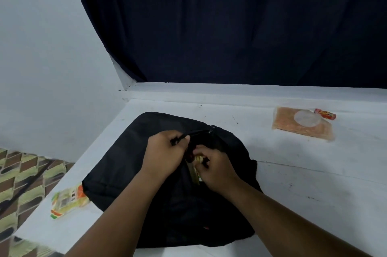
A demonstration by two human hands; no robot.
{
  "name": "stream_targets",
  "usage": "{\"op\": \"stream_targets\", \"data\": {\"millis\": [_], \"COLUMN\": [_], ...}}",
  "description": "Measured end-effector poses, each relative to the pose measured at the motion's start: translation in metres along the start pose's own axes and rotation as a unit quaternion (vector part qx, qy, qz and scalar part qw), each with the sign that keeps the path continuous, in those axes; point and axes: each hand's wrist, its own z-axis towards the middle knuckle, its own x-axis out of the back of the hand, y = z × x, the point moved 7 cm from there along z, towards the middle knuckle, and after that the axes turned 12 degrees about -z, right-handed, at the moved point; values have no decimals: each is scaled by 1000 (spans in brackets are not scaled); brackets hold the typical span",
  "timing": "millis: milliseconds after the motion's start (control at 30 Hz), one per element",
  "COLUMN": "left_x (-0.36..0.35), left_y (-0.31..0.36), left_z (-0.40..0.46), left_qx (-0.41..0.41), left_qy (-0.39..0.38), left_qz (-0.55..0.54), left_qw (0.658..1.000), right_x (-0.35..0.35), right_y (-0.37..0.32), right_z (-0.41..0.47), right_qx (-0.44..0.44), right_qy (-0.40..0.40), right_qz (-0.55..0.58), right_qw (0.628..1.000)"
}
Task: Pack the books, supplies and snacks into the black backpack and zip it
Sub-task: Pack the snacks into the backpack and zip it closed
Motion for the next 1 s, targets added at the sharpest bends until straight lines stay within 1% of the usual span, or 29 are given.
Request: {"op": "stream_targets", "data": {"millis": [33, 67, 133, 233, 367, 500, 600, 733, 833, 933, 1000], "left_x": [-1, -4, -9, -18, -47, -102, -151, -218, -268, -298, -305], "left_y": [-2, -4, -4, 0, 10, 23, 26, 26, 16, -3, -10], "left_z": [2, 3, 5, 7, 6, -2, -4, -3, -4, -8, -14], "left_qx": [3, 5, -1, -27, -87, -132, -134, -111, -83, -65, -79], "left_qy": [-8, -17, -31, -33, -41, -83, -130, -173, -196, -203, -190], "left_qz": [-2, -1, 0, -13, -23, 12, 8, 20, 79, 205, 275], "left_qw": [1000, 1000, 1000, 999, 995, 988, 982, 978, 974, 955, 939], "right_x": [0, 1, 7, 26, 66, 111, 148, 198, 231, 259, 276], "right_y": [-4, -7, -10, 1, 31, 78, 114, 160, 196, 231, 252], "right_z": [-1, -2, -3, -5, -17, -28, -34, -36, -31, -20, -8], "right_qx": [32, 51, 56, 13, -31, -98, -119, -148, -169, -167, -164], "right_qy": [6, 12, 36, 81, 156, 175, 201, 213, 205, 183, 166], "right_qz": [-45, -67, -53, -14, -34, -42, -59, -81, -95, -132, -162], "right_qw": [998, 996, 996, 997, 987, 979, 971, 962, 959, 960, 959]}}
